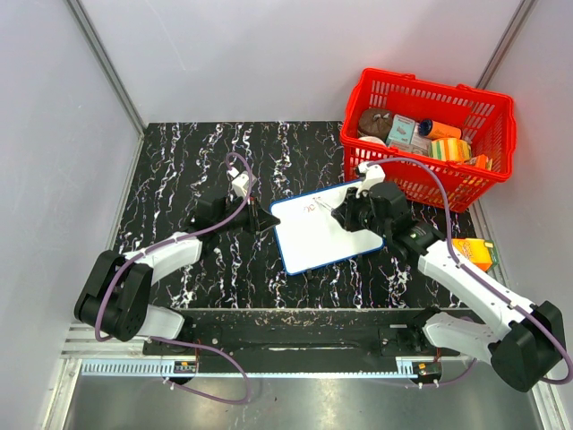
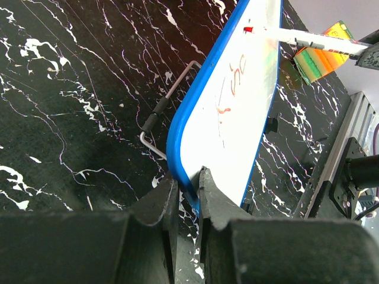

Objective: Write a sentence on the whiteboard

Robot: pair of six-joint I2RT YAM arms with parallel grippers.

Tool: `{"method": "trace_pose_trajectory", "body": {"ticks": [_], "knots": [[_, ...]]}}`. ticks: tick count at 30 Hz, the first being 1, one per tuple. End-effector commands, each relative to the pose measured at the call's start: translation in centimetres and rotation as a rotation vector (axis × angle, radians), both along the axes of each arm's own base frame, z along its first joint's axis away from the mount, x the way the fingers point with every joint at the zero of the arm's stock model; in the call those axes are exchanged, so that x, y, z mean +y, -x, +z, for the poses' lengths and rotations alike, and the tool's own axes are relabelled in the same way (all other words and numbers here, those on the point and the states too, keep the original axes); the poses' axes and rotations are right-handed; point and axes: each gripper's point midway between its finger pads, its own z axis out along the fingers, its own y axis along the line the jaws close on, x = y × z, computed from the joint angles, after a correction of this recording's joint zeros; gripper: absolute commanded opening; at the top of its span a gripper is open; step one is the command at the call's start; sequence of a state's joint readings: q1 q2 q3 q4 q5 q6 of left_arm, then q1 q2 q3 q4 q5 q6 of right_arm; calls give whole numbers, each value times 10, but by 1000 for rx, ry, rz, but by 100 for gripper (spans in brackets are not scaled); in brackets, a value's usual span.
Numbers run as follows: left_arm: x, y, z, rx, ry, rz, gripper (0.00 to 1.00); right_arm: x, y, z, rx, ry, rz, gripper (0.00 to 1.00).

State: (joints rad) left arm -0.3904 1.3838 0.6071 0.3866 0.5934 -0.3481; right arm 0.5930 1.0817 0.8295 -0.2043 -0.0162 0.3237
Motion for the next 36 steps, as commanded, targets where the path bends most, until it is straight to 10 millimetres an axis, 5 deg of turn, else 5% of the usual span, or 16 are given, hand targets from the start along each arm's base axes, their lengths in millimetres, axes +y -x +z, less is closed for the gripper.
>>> {"method": "trace_pose_trajectory", "body": {"ticks": [1,36], "knots": [[19,-29,-10,-132,-145,90,0,1,3,5,-15,-21,5,0],[20,-29,-9,-136,-152,93,0,-7,19,-4,17,-6,16,0]]}}
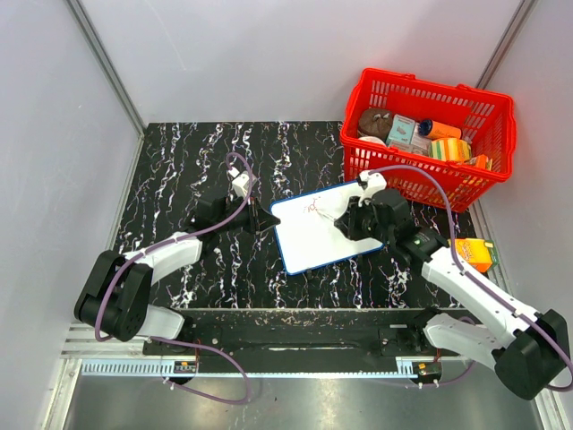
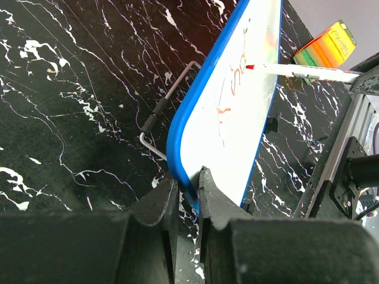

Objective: Write a sentence on the whiteboard

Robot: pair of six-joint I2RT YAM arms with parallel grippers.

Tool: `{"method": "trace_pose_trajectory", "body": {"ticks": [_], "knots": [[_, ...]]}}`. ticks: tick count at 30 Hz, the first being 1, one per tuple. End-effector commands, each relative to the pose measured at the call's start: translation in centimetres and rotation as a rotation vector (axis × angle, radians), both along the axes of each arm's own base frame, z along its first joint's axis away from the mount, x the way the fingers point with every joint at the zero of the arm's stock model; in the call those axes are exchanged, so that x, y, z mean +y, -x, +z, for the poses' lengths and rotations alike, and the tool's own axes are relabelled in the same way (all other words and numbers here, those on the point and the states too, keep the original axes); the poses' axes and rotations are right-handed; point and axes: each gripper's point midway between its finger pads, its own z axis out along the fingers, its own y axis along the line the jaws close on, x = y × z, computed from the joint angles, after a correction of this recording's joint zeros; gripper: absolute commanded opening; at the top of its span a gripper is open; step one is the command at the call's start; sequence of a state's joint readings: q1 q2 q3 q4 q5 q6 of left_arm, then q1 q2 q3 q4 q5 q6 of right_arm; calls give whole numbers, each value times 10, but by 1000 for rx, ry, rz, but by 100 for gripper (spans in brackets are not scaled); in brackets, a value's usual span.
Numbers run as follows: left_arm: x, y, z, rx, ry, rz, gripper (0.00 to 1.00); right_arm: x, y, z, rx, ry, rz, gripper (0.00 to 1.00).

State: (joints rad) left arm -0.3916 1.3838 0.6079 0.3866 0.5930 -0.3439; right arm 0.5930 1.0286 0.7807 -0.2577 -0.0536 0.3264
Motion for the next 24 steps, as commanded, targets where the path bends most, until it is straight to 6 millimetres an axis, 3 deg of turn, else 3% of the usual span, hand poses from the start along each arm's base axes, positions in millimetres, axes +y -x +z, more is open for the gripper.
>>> {"method": "trace_pose_trajectory", "body": {"ticks": [1,6,9,24], "knots": [[21,-29,-10,-131,-150,96,0,-2,-3,14,-46,-23,-26,0],[21,-29,-10,-130,-150,95,0,-8,-11,44,-146,-78,-79,0],[21,-29,-10,-131,-150,96,0,-7,-16,51,-172,-82,-86,0],[21,-29,-11,-130,-154,96,0,4,-21,33,-116,-51,-48,0]]}}
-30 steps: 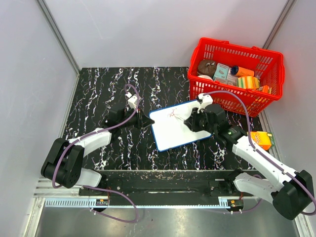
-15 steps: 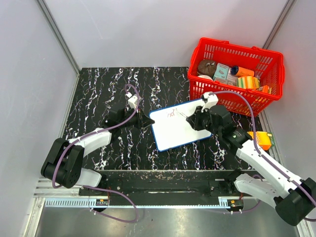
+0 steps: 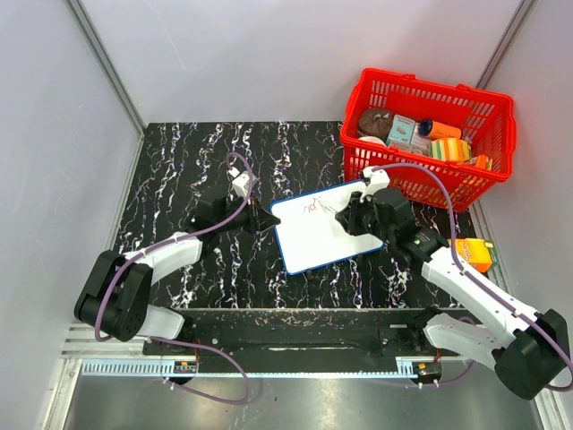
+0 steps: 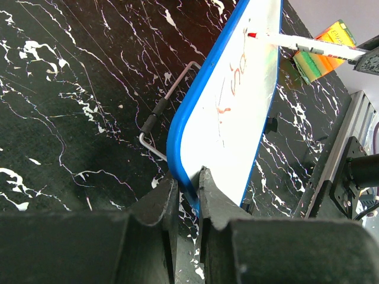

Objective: Write a sentence on the whiteboard

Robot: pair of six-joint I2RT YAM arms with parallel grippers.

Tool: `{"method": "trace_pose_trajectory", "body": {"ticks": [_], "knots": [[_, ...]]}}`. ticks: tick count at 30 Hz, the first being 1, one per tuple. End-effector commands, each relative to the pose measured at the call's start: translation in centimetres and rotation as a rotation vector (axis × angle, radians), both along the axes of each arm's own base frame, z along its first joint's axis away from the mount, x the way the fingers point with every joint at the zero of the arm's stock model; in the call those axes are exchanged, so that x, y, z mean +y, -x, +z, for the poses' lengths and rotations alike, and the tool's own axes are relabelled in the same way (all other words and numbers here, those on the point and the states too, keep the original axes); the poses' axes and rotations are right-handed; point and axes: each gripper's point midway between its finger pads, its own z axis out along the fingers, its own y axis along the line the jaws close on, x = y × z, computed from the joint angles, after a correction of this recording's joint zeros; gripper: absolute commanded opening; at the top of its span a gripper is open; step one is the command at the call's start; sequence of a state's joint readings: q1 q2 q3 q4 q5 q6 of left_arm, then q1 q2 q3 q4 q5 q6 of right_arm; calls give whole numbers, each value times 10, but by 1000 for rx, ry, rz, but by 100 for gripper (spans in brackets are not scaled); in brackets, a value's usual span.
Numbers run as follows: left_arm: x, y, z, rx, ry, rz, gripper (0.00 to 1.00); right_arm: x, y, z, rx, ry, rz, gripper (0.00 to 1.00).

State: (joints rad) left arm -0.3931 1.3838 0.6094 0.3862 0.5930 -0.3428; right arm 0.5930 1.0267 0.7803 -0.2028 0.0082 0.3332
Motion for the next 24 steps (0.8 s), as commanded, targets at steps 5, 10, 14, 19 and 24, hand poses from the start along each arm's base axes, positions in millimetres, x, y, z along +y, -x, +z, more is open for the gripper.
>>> {"method": "trace_pose_trajectory", "body": {"ticks": [5,10,14,19,24], "knots": [[22,-29,-12,-126,-153,99,0,6,-5,10,-26,-16,12,0],[22,-30,-11,-129,-153,101,0,2,1,0,-4,4,14,0],[22,-30,-11,-127,-153,100,0,2,8,-5,15,6,35,0],[22,-30,-11,-129,-155,101,0,0,13,-8,25,8,45,0],[21,-29,-12,-127,-155,98,0,-2,18,-13,41,13,50,0]]}}
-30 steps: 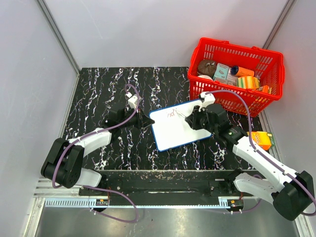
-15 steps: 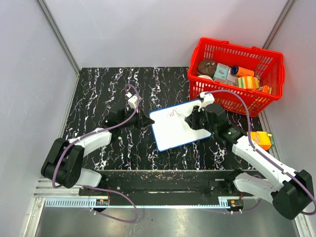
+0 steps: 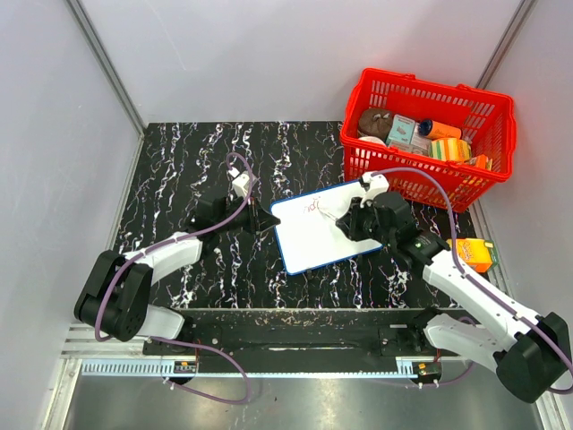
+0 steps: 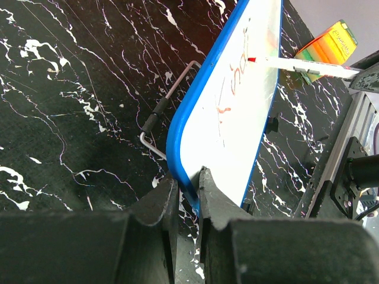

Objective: Write a sentence on the whiteboard

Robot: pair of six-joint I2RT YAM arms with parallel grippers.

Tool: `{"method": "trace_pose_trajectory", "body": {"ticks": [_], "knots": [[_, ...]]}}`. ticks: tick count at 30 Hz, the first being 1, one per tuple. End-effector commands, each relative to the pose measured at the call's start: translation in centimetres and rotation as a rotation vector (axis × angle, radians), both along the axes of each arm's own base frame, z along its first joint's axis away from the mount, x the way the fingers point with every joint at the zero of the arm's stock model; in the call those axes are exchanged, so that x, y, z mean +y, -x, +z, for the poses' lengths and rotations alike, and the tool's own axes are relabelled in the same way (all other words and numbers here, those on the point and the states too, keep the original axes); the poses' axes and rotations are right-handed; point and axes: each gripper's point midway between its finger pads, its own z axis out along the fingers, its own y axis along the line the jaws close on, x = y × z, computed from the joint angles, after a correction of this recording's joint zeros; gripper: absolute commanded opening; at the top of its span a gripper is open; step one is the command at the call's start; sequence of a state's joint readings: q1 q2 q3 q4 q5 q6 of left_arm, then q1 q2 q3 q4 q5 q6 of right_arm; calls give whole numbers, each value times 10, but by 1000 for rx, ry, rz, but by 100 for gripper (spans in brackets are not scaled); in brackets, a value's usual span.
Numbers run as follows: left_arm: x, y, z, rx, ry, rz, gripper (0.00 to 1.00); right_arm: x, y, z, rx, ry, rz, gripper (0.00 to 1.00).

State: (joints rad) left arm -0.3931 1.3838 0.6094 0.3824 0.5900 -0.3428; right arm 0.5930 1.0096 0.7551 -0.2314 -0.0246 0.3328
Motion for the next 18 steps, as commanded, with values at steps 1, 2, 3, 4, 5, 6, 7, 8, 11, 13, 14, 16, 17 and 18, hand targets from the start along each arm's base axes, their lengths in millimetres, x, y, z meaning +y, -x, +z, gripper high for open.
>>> {"method": "trace_pose_trajectory", "body": {"ticks": [1,2,3,4,5,6,7,8,11,13,14,16,17,18], "knots": [[21,-29,-11,-129,-153,95,0,-1,8,-2,4,5,22,0],[21,-29,-11,-130,-152,95,0,-2,8,-3,4,5,19,0],[21,-29,-11,-130,-152,95,0,-2,7,-2,2,5,17,0],[20,-29,-11,-130,-152,93,0,-2,6,-2,0,6,10,0],[21,-29,-10,-133,-153,95,0,-2,4,1,-6,2,4,0],[20,-29,-11,-130,-152,92,0,-2,3,2,-10,2,2,0],[21,-29,-11,-130,-152,95,0,-3,1,4,-19,-1,-8,0],[20,-29,-11,-129,-153,93,0,-1,-2,8,-28,-7,-10,0],[20,-29,-10,-132,-151,92,0,3,-8,14,-44,-18,-12,0],[20,-29,-11,-131,-152,92,0,1,-13,17,-59,-13,-35,0],[20,-29,-11,-132,-151,91,0,2,-15,20,-64,-22,-40,0],[20,-29,-11,-131,-152,92,0,2,-18,22,-70,-22,-46,0],[20,-29,-11,-130,-152,91,0,2,-19,24,-75,-26,-49,0],[20,-29,-11,-129,-151,92,0,2,-19,25,-77,-25,-54,0]]}}
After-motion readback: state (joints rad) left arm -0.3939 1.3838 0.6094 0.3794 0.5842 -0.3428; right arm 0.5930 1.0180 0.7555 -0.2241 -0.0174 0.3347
